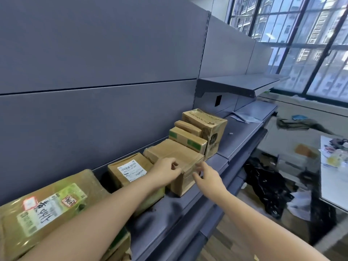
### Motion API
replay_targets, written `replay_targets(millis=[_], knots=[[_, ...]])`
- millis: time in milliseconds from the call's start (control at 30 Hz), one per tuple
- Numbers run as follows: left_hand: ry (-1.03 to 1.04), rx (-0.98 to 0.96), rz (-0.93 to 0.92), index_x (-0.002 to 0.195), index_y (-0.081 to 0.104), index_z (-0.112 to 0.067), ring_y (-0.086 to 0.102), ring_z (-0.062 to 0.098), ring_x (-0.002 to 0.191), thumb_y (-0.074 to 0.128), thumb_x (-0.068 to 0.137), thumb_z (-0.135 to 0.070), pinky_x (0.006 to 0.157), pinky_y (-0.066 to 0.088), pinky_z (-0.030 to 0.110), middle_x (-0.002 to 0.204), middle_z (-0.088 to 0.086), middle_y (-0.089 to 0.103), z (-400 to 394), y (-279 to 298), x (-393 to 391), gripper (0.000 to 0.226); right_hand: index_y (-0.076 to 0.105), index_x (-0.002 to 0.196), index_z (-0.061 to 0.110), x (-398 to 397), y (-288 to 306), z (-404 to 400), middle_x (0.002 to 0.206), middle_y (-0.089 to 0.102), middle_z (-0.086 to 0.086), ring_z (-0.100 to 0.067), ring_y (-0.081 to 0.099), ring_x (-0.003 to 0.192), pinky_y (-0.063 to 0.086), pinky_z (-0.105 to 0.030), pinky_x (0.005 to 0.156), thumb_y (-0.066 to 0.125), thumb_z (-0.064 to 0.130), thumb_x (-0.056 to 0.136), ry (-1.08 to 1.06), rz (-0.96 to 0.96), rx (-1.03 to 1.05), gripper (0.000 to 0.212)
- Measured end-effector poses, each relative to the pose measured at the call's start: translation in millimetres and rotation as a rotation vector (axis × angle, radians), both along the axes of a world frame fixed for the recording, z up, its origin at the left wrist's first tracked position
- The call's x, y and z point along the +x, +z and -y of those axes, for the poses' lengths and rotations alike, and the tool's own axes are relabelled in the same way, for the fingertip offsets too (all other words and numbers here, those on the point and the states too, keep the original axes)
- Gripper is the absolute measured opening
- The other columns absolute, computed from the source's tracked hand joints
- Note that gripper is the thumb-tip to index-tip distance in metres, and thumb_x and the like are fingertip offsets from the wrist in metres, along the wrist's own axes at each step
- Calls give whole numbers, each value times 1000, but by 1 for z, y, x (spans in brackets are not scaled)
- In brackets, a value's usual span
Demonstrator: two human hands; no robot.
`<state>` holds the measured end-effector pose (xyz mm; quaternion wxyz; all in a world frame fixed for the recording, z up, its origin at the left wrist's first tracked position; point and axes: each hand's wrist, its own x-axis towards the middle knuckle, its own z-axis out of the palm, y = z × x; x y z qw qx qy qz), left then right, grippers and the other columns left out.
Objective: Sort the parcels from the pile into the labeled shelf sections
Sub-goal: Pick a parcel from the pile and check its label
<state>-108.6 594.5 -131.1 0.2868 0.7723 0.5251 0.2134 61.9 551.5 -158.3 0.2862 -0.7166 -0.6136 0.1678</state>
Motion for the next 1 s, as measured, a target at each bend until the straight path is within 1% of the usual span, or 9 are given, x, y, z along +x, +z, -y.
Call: replay_targets(millis=[133,233,333,467,567,700,800,900,1000], knots=[[-11,0,-17,123,60,-15,58,17,103,55,94,-32,88,49,30,118,1,63,-26,-3,11,33,44,138,21,8,0,-23,134,57,1,-17,56,115,47,-29,93,49,28,96,11,-22,-13,42],[-9,-4,-20,126,58,-15,58,18,104,54,95,-31,87,48,29,119,2,62,-42,-2,19,35,45,136,22,17,0,-40,131,58,-1,-17,58,109,50,-33,93,50,30,96,9,-32,-11,42],[8,-2,-35,126,58,-15,57,18,104,54,95,-32,88,48,29,119,2,62,-55,-5,29,36,45,136,23,29,-1,-59,130,57,0,-15,58,106,51,-33,91,49,31,95,25,-29,-6,42],[54,-14,-57,130,56,-16,56,16,102,54,95,-34,86,48,28,121,2,62,-77,-12,48,38,45,136,22,46,-1,-88,132,56,0,-17,57,111,50,-33,92,48,29,96,75,2,0,41],[111,-2,-46,131,55,-16,53,12,99,54,96,-34,81,43,24,123,1,61,-98,-12,68,40,47,135,18,65,1,-112,132,57,-3,-20,55,116,47,-34,96,48,26,95,139,38,22,41],[183,5,-33,121,61,-20,58,15,97,54,94,-34,83,47,28,111,-3,63,-126,-5,100,31,47,134,19,92,9,-151,130,58,-2,-21,56,114,48,-35,93,48,31,95,228,71,33,40],[254,23,-23,112,64,-18,61,20,99,55,92,-33,90,50,36,110,0,67,-145,-1,123,26,47,135,17,107,14,-179,131,57,-2,-19,54,118,47,-35,96,48,28,94,286,56,63,42],[330,40,-19,121,61,-16,60,22,106,55,93,-32,91,48,31,117,2,66,-155,-3,140,33,49,134,18,117,14,-201,130,57,-3,-20,53,120,46,-36,97,48,29,92,343,75,85,43],[375,57,-35,129,57,-17,58,22,110,52,94,-32,87,44,28,123,3,62,-162,-4,152,38,55,125,16,121,14,-223,122,61,-3,-21,56,113,48,-38,92,51,31,90,377,72,118,37]])
